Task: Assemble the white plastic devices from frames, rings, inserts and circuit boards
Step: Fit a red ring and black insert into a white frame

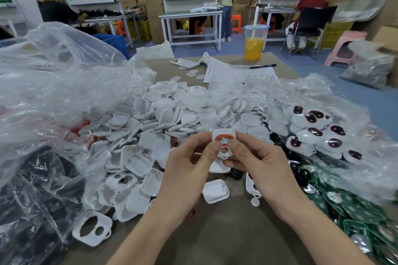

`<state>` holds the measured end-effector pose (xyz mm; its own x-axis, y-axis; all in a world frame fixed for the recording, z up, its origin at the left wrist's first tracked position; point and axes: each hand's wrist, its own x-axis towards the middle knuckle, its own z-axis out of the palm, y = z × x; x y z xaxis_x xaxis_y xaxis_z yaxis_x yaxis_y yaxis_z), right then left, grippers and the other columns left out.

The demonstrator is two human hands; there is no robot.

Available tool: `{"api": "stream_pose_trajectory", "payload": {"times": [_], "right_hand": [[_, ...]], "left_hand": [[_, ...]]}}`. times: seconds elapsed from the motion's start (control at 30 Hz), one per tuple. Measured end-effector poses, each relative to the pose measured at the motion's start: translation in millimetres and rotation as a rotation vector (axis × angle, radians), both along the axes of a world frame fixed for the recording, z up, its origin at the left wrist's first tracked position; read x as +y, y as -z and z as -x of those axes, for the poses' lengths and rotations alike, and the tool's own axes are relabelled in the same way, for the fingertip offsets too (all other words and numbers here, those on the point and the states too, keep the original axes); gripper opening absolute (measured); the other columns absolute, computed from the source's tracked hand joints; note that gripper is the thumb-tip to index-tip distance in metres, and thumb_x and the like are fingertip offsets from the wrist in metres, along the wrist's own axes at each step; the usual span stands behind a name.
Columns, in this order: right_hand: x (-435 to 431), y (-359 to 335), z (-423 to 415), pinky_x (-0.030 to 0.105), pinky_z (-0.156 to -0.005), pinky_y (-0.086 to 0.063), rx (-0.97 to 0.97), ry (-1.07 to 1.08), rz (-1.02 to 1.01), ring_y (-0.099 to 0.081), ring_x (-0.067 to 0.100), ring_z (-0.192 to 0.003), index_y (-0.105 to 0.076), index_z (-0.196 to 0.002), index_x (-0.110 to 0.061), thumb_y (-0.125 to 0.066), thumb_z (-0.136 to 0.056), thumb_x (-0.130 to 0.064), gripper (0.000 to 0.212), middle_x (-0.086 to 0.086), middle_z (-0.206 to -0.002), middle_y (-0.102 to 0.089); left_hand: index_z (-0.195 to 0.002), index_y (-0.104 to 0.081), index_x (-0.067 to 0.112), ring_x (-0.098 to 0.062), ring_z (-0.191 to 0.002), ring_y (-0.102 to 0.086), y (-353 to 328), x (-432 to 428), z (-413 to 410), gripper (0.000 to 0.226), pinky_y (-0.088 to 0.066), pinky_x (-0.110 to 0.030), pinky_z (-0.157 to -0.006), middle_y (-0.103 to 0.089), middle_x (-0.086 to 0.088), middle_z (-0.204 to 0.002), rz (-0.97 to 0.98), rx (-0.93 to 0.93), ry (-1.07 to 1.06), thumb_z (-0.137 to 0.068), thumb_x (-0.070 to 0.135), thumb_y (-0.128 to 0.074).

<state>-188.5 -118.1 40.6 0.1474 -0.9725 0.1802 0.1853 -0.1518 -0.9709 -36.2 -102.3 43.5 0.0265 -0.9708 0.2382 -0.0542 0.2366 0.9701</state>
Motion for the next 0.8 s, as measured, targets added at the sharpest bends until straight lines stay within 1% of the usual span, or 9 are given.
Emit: {"api": "stream_pose_trajectory", "payload": {"times": [0.03, 0.17, 0.3, 0.43, 0.53, 0.63, 0.73, 0.8], "right_hand": [[0.1, -0.4, -0.2, 0.021, -0.079, -0.058, -0.001, -0.001, -0.001, -0.074, 0.017, -0.092, -0.078, -0.104, -0.038, -0.067, -0.084, -0.039, 0.023, 0.002, -0.099, -0.078], [0.8, -2.1, 0.8, 0.019, -0.078, -0.057, -0.017, -0.014, -0.012, -0.074, 0.016, -0.093, -0.079, -0.105, -0.035, -0.066, -0.084, -0.036, 0.024, 0.001, -0.099, -0.078], [2.2, -4.1, 0.8, 0.019, -0.077, -0.057, -0.026, -0.025, -0.009, -0.075, 0.016, -0.093, -0.079, -0.103, -0.036, -0.066, -0.083, -0.036, 0.024, 0.002, -0.097, -0.078], [2.7, -5.3, 0.8, 0.019, -0.077, -0.057, -0.039, -0.045, -0.017, -0.074, 0.016, -0.095, -0.079, -0.104, -0.036, -0.066, -0.083, -0.038, 0.024, 0.002, -0.1, -0.078], [2.4, -5.2, 0.5, 0.02, -0.078, -0.057, -0.046, -0.048, -0.026, -0.074, 0.017, -0.097, -0.079, -0.106, -0.034, -0.067, -0.084, -0.038, 0.026, 0.003, -0.102, -0.078], [1.9, -4.8, 0.2, 0.02, -0.078, -0.058, -0.047, -0.042, -0.04, -0.074, 0.018, -0.097, -0.079, -0.107, -0.031, -0.067, -0.084, -0.038, 0.026, 0.004, -0.101, -0.078], [0.4, -3.5, 0.2, 0.021, -0.077, -0.058, -0.041, -0.033, -0.065, -0.075, 0.019, -0.093, -0.079, -0.106, -0.028, -0.069, -0.083, -0.04, 0.028, 0.007, -0.097, -0.078], [-0.3, -2.7, 0.8, 0.022, -0.077, -0.059, -0.034, -0.031, -0.066, -0.075, 0.019, -0.092, -0.079, -0.107, -0.027, -0.069, -0.083, -0.04, 0.029, 0.007, -0.096, -0.077]], "left_hand": [[-0.103, -0.075, 0.036, -0.011, -0.096, -0.073, 0.0, 0.0, 0.0, 0.017, -0.056, -0.034, -0.089, -0.078, 0.008, -0.099, 0.002, 0.0, -0.004, -0.092, 0.043, -0.065], [-0.104, -0.076, 0.033, -0.008, -0.095, -0.073, -1.2, 0.6, -0.1, 0.019, -0.055, -0.02, -0.083, -0.078, 0.009, -0.097, 0.006, 0.003, -0.009, -0.092, 0.043, -0.066], [-0.103, -0.078, 0.031, -0.007, -0.094, -0.072, -3.3, 1.7, -0.1, 0.019, -0.052, -0.013, -0.078, -0.078, 0.008, -0.096, 0.02, 0.012, -0.015, -0.091, 0.04, -0.067], [-0.102, -0.08, 0.035, -0.009, -0.099, -0.071, -5.1, 1.6, -0.6, 0.018, -0.053, -0.016, -0.085, -0.076, 0.007, -0.099, 0.031, 0.032, -0.012, -0.089, 0.037, -0.068], [-0.102, -0.08, 0.037, -0.008, -0.099, -0.071, -5.6, 1.8, -0.6, 0.016, -0.052, -0.014, -0.083, -0.076, 0.009, -0.1, 0.031, 0.028, -0.01, -0.092, 0.033, -0.068], [-0.104, -0.079, 0.034, -0.007, -0.099, -0.071, -5.8, 2.4, -0.6, 0.017, -0.052, -0.014, -0.083, -0.077, 0.009, -0.1, 0.02, 0.028, 0.0, -0.096, 0.028, -0.066], [-0.104, -0.077, 0.033, -0.01, -0.088, -0.072, -5.4, 3.6, 0.2, 0.015, -0.053, -0.014, -0.076, -0.077, 0.008, -0.095, -0.01, 0.011, 0.013, -0.097, 0.032, -0.063], [-0.106, -0.074, 0.037, -0.015, -0.083, -0.07, -5.3, 5.0, 0.3, 0.014, -0.052, -0.013, -0.07, -0.077, 0.009, -0.093, -0.02, 0.013, 0.0, -0.096, 0.036, -0.063]]}}
